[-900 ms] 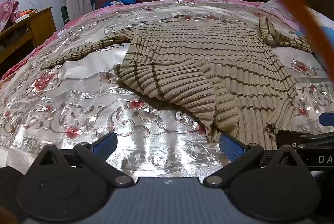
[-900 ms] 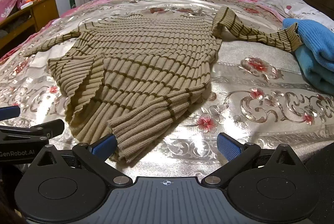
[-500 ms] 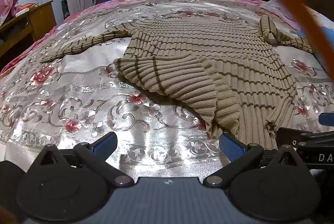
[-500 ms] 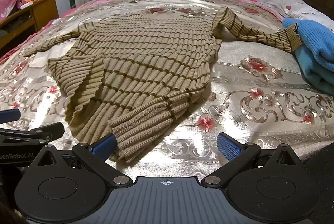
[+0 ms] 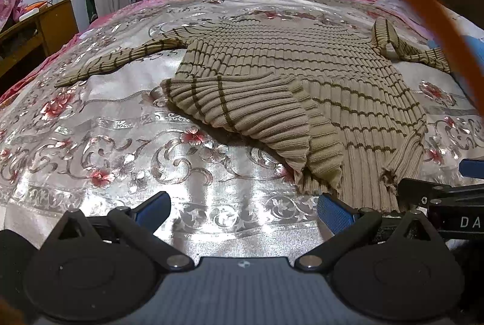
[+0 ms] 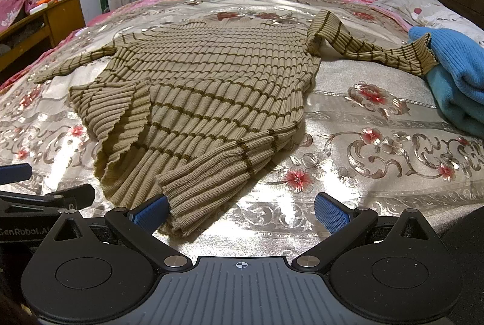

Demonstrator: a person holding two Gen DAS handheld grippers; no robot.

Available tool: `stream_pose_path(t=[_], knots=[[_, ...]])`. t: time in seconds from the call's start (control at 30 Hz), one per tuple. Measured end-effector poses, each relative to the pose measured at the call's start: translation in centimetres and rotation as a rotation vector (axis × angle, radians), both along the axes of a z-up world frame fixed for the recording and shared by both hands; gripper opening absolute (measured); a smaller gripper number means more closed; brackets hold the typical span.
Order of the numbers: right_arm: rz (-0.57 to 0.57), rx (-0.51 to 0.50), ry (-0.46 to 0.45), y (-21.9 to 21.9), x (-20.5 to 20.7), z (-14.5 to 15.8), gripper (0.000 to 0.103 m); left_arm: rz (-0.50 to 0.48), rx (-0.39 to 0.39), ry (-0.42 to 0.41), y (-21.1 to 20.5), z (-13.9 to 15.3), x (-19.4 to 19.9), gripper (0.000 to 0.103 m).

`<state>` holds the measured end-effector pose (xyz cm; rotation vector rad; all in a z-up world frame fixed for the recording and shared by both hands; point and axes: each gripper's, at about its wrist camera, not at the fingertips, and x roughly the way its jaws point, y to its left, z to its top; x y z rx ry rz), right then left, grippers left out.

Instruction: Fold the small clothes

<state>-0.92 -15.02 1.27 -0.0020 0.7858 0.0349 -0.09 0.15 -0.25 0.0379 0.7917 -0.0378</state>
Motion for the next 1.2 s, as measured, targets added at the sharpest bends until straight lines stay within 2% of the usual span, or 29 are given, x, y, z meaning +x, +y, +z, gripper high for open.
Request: stream_pose_path(t=[0.27, 0.53, 0.83, 0.97, 1.2], knots=[[0.000, 0.002, -0.002, -0.1, -0.1, -0.1, 0.103, 0.038, -0.012, -0.010, 0.3, 0.3, -0.5, 0.103], [-0.003, 0.003, -0.005, 0.0, 0.0, 0.2, 0.103, 0.101, -0.075, -0.006, 1.2, 0.8, -1.5, 0.103], [-0.006, 0.007, -0.016, 0.0, 0.0, 0.2, 0.103, 0.069, -0.095, 0.022, 0.9, 1.3, -2.4, 0.103], [-0.007, 0.012, -0.018, -0.1, 0.0, 0.3, 0.103, 0.055, -0.124, 0.009, 1.0, 1.7, -2.8, 0.103], [-0.007, 0.015, -0.020, -0.1, 0.0, 0.3, 0.103, 0.036, -0.109, 0.030, 0.6, 1.5, -2.8, 0.103]])
